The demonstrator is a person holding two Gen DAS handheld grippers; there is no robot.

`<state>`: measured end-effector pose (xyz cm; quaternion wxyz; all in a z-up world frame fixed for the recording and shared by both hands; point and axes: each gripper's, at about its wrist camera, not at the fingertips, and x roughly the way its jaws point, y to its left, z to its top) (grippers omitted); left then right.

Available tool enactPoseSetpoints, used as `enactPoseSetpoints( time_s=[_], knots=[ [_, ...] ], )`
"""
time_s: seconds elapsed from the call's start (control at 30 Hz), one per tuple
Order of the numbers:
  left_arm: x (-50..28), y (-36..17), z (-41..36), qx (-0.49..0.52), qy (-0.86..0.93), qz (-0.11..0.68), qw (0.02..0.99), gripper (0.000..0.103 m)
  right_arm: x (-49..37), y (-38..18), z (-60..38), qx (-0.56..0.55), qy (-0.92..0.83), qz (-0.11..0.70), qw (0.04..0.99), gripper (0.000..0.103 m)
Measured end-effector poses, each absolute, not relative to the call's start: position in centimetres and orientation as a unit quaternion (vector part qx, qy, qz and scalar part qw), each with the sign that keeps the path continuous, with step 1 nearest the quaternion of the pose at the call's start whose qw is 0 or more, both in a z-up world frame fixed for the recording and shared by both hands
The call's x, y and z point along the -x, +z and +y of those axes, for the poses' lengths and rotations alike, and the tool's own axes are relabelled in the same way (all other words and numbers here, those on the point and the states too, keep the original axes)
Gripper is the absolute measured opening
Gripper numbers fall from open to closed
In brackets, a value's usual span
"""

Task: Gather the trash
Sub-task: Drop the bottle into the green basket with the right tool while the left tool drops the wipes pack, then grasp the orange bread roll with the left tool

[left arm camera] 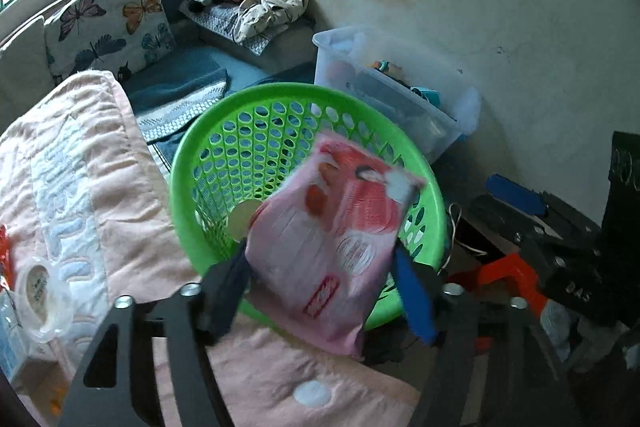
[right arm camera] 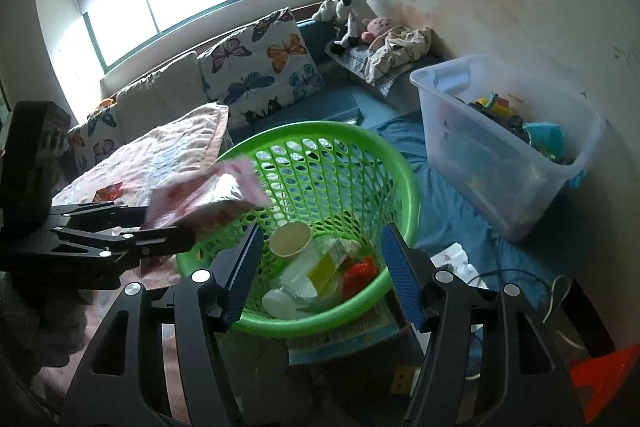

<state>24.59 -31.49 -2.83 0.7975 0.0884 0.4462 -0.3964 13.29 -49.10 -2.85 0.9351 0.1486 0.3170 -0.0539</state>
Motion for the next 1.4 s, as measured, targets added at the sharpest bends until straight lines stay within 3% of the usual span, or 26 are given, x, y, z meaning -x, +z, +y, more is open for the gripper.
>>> enactPoseSetpoints(
  time_s=[0.27,0.87,1.4],
  knots=[
    [-23.8,-2.5,-29.3,-0.071,-0.388,0.440,0.807,0.079,-12.6,-2.8,-48.8,-0.157,-0.049,0.315,0.935,0.062],
    [-21.3,-1.4,-15.2,-0.026,-0.217,0.402,0.889,0.079,-12.8,-2.2,-42.5,-0.138,0.021,0.314,0.939,0.071],
    [-24.0,-7.2,-10.1,0.007,-0.120,0.452,0.884,0.078,-14.5,-2.7,-37.9,-0.121,0.073,0.332,0.933,0.072]
  ],
)
